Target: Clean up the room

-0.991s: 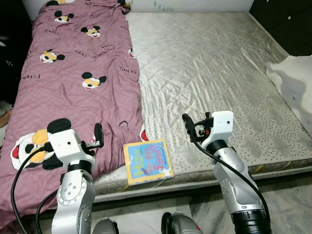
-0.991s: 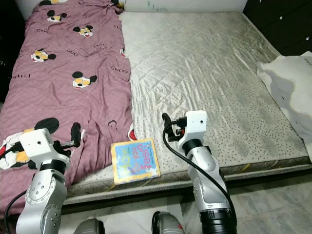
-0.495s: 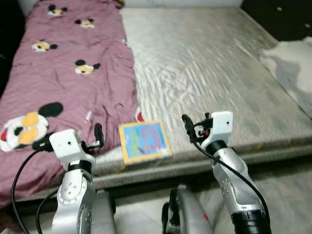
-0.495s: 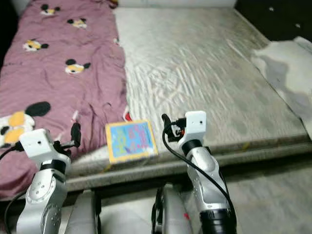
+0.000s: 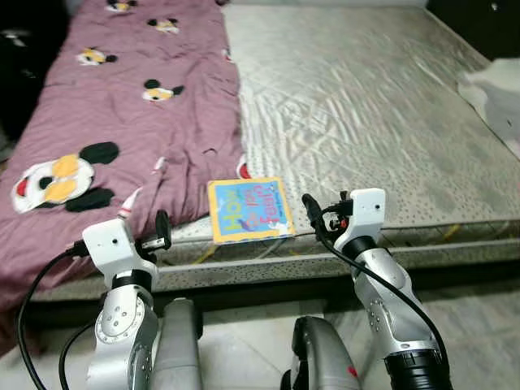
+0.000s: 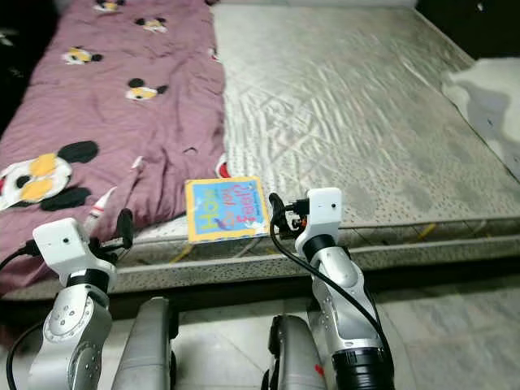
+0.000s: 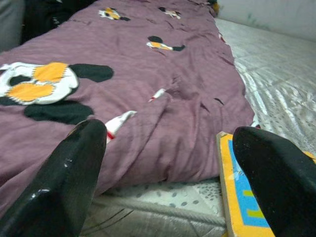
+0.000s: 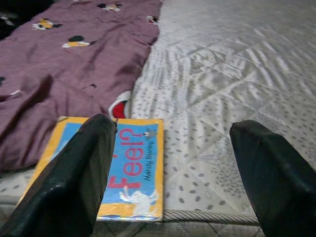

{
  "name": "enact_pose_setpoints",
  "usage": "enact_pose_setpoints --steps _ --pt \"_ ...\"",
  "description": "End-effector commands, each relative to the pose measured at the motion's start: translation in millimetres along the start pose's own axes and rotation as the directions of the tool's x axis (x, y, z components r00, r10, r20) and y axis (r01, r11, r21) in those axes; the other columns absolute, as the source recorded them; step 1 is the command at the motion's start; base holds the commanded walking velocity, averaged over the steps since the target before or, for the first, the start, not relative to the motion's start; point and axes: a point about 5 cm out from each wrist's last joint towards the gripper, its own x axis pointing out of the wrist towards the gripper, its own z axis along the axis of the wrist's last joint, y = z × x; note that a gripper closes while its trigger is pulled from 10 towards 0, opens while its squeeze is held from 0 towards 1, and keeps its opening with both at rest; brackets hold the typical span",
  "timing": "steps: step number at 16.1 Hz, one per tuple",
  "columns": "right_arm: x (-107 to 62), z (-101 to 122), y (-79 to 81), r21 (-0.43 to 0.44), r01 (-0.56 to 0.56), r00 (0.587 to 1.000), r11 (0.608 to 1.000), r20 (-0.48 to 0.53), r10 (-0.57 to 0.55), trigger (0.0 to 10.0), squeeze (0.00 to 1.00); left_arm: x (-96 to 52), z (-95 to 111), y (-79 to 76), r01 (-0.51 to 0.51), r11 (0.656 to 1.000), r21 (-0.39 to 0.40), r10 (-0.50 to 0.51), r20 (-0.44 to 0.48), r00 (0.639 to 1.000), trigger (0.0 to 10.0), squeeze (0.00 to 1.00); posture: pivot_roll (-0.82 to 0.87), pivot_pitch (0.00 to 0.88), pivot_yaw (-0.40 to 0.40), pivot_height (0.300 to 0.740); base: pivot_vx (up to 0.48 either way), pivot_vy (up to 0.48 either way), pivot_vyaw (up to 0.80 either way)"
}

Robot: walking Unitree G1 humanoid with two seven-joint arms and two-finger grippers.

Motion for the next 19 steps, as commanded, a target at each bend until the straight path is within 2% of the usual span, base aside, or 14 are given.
enact_pose_setpoints --steps 1,8,19 --pt "-0.5 0.2 -1.1 -0.007 -0.005 1.0 1.0 0.003 0.005 10.0 0.0 -1.1 1.7 -1.6 -0.003 1.0 -0.001 0.003 0.008 1.0 10.0 0.0 0.01 0.182 -0.053 0.597 0.0 0.0 0.0" --pt "-2.7 -1.3 0.0 -0.002 -0.009 1.0 1.0 0.001 0.009 10.0 0.0 -0.8 1.6 -1.3 -0.008 1.0 -0.007 0.008 0.007 1.0 10.0 0.0 0.01 0.199 -0.054 0.543 0.0 0.0 0.0" --pt "-1.1 0.6 -0.8 -0.012 -0.013 1.0 1.0 0.006 0.013 10.0 0.0 -1.1 7.1 -1.9 0.016 1.0 -0.026 -0.015 0.038 0.999 10.0 0.0 0.0 0.205 -0.058 0.543 0.024 0.0 0.0"
